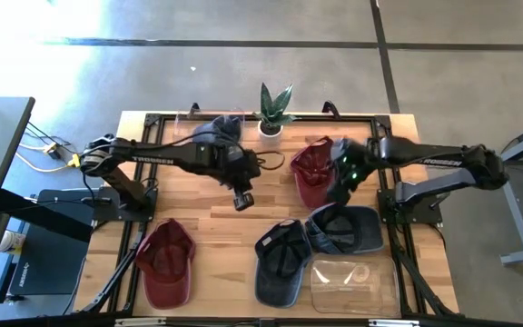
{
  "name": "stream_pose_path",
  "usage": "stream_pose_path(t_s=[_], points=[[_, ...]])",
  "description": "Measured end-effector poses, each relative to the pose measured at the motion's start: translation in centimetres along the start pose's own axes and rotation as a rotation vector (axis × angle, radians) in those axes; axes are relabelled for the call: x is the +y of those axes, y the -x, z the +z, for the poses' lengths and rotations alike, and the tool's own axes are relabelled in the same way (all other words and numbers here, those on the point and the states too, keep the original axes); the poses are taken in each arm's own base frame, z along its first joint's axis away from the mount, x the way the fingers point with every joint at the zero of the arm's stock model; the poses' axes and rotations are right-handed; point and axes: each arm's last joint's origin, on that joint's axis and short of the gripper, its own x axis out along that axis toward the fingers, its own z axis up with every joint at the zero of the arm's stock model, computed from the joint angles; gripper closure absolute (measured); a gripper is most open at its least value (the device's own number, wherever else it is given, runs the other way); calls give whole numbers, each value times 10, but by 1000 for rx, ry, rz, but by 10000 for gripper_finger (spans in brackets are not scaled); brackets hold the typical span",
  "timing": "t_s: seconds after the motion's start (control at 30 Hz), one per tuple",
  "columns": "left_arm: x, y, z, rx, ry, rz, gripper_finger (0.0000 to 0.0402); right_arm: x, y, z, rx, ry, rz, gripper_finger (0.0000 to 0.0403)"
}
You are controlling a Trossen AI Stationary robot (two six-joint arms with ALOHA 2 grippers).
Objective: Pick & Place hat
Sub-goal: Put the top red cap into the bottom transparent bin
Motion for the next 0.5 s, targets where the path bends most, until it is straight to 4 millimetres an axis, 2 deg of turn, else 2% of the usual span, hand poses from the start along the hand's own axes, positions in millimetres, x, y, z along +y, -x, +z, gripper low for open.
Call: stream_pose_path(t_s=[0.13,0.27,0.37,0.5], points=[[-12,2,-16,-29,-38,-40,401,17,-22,-3,35,-57,3,169],[-23,-14,-38,-66,-48,-106,401,24,-39,2,-28,-146,-46,169],[-24,-13,-47,-77,23,-135,401,19,-46,9,-69,-219,-102,169],[-37,-1,-54,-72,54,-181,401,4,-42,16,-89,-278,-187,169]])
